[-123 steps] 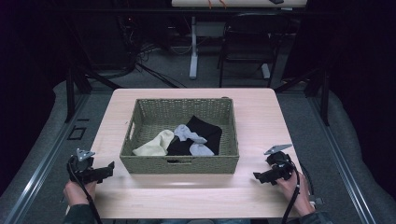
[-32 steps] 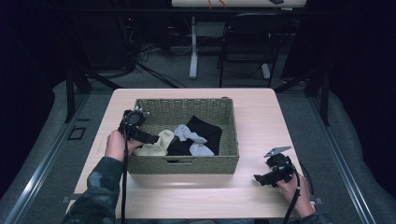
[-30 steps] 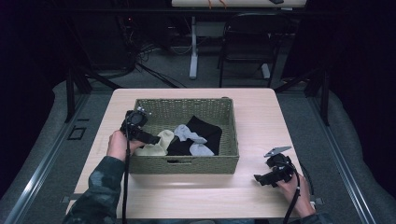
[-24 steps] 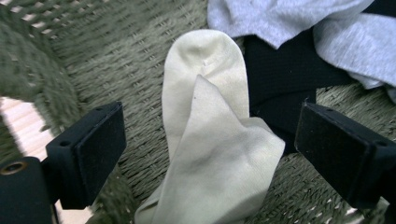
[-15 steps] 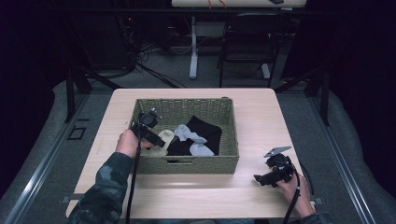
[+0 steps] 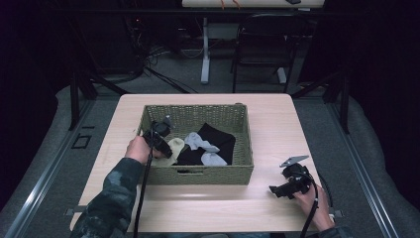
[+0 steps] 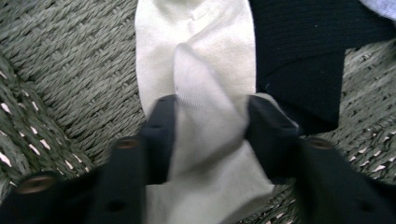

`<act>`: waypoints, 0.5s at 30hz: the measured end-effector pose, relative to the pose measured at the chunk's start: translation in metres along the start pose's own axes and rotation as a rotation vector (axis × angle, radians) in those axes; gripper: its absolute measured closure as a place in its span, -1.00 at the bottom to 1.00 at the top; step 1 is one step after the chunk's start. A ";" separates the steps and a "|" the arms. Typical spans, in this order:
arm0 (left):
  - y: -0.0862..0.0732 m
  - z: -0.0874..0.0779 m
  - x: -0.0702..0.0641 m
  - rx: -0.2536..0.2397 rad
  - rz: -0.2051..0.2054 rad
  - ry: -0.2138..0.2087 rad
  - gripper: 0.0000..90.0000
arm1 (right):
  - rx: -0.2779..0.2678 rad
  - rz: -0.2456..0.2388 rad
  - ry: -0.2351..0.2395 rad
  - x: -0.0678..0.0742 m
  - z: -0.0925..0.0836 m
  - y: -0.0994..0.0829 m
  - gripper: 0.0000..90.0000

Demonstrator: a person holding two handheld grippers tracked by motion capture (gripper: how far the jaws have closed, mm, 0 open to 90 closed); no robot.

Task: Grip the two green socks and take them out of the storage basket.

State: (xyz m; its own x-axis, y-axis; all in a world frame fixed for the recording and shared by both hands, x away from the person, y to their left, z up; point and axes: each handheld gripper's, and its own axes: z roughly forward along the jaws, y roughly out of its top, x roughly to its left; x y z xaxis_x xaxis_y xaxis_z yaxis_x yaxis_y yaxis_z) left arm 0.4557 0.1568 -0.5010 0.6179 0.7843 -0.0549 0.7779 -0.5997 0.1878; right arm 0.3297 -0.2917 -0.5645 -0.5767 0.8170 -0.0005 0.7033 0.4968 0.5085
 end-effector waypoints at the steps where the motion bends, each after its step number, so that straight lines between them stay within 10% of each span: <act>1: 0.000 0.000 0.000 0.000 0.000 0.000 0.44 | 0.000 0.000 0.000 0.000 0.000 0.000 -0.95; 5: -0.001 -0.008 -0.004 -0.040 0.032 0.025 0.79 | 0.002 -0.003 -0.008 0.000 0.000 0.000 -0.95; 15: -0.004 -0.044 -0.008 -0.157 0.045 0.020 0.84 | 0.000 -0.001 -0.005 0.001 0.000 0.000 -0.95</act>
State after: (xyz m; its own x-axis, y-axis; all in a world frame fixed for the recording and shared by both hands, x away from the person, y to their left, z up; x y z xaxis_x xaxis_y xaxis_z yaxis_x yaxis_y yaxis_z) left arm 0.4424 0.1604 -0.4582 0.6480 0.7613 -0.0243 0.7214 -0.6032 0.3402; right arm 0.3296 -0.2911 -0.5645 -0.5755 0.8178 -0.0057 0.7027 0.4980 0.5081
